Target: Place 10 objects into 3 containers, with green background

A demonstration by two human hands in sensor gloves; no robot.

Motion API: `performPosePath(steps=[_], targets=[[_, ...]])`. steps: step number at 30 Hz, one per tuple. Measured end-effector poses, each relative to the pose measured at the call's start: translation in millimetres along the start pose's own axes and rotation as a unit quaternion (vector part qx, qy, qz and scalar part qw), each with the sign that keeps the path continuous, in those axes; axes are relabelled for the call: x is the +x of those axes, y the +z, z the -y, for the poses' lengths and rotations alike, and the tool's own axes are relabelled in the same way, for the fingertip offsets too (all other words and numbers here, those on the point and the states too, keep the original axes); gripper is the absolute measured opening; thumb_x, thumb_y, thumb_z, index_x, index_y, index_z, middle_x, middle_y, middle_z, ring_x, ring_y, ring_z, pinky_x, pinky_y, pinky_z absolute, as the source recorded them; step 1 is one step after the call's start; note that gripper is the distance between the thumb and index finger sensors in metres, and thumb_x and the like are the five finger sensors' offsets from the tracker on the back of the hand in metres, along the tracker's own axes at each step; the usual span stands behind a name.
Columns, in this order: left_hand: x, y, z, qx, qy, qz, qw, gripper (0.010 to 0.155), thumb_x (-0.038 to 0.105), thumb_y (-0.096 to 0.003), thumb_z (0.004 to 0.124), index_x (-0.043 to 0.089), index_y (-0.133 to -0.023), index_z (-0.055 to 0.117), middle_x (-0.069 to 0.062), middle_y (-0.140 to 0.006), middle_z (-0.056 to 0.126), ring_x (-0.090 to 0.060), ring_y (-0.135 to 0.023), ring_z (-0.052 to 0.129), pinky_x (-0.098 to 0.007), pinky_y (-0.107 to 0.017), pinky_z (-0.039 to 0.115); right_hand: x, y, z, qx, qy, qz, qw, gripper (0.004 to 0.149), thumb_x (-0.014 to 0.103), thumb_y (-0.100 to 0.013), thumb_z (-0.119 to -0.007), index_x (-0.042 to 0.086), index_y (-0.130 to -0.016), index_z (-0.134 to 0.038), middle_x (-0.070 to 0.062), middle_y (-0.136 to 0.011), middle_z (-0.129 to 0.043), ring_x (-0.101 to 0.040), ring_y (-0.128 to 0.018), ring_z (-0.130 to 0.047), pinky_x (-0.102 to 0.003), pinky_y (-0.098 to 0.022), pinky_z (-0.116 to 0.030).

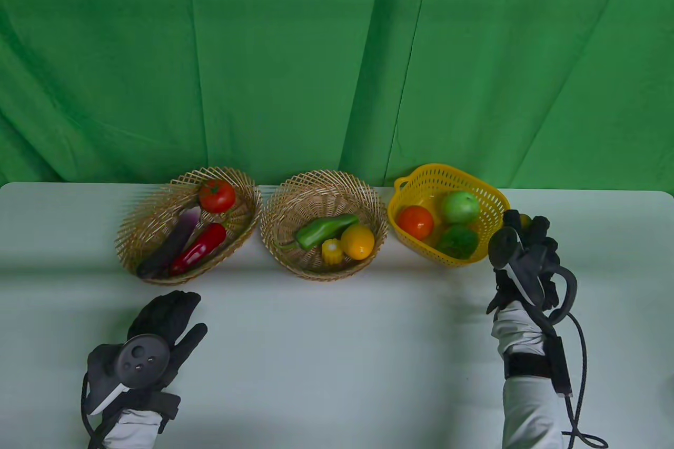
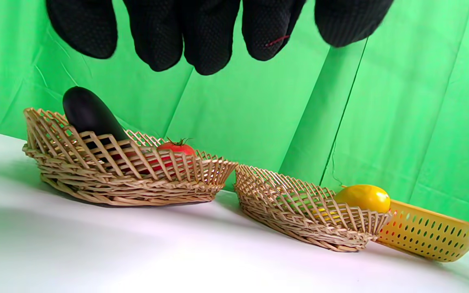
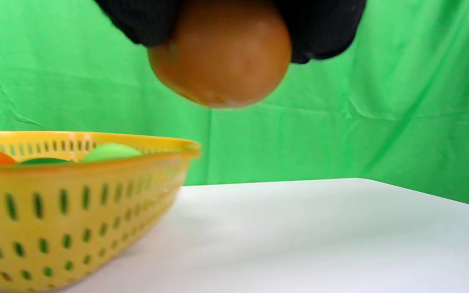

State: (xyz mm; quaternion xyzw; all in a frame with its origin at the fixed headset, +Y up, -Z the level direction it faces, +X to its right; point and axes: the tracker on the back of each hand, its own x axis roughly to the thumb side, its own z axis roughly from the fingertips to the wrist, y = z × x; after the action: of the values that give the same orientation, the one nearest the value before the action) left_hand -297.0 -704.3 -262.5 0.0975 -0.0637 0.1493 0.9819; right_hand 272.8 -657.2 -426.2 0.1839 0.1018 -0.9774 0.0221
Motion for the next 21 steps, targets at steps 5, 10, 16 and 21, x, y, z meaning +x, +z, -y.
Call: performPosePath(steps=[5,10,16,21], targets=[[0,0,1,-0.002,-0.001,0.000,1.000,0.064,0.058,-0.0565,0.063,0.031,-0.115,0.058,-0.012,-0.117,0.068,-0.042,-0.107,0.068,-0.066,-0.067,0.063,32,0,0,0.013,-0.014,0.039,0.999,0.063,0.035,-0.059,-0.068,0.037,-0.112,-0.034,-0.021,-0.121,-0.035,-0.053,-0.098,-0.058,-0.059,-0.074,-0.059],[-2,-1,3,-0.007,-0.002,-0.003,1.000,0.064,0.058,-0.0565,0.063,0.031,-0.115,0.058,-0.012,-0.117,0.068,-0.042,-0.107,0.068,-0.066,-0.067,0.063,60,-2,-5,0.021,-0.005,0.068,0.997,0.062,0.036,-0.059,-0.067,0.039,-0.111,-0.034,-0.019,-0.122,-0.034,-0.052,-0.100,-0.057,-0.058,-0.076,-0.058],[-3,-2,7,-0.017,-0.007,-0.005,1.000,0.064,0.058,-0.0567,0.063,0.031,-0.115,0.058,-0.013,-0.117,0.068,-0.042,-0.107,0.068,-0.066,-0.067,0.063,78,-9,-19,0.046,0.000,0.090,0.995,0.061,0.036,-0.059,-0.066,0.043,-0.110,-0.033,-0.014,-0.124,-0.031,-0.048,-0.105,-0.052,-0.059,-0.080,-0.052],[-3,-2,8,-0.022,-0.008,-0.006,1.000,0.064,0.058,-0.0566,0.062,0.031,-0.115,0.058,-0.012,-0.117,0.068,-0.042,-0.107,0.068,-0.066,-0.067,0.063,75,-6,-26,0.055,-0.003,0.100,0.993,0.065,0.047,-0.058,-0.064,0.042,-0.112,-0.029,-0.017,-0.124,-0.024,-0.052,-0.109,-0.037,-0.065,-0.081,-0.040]])
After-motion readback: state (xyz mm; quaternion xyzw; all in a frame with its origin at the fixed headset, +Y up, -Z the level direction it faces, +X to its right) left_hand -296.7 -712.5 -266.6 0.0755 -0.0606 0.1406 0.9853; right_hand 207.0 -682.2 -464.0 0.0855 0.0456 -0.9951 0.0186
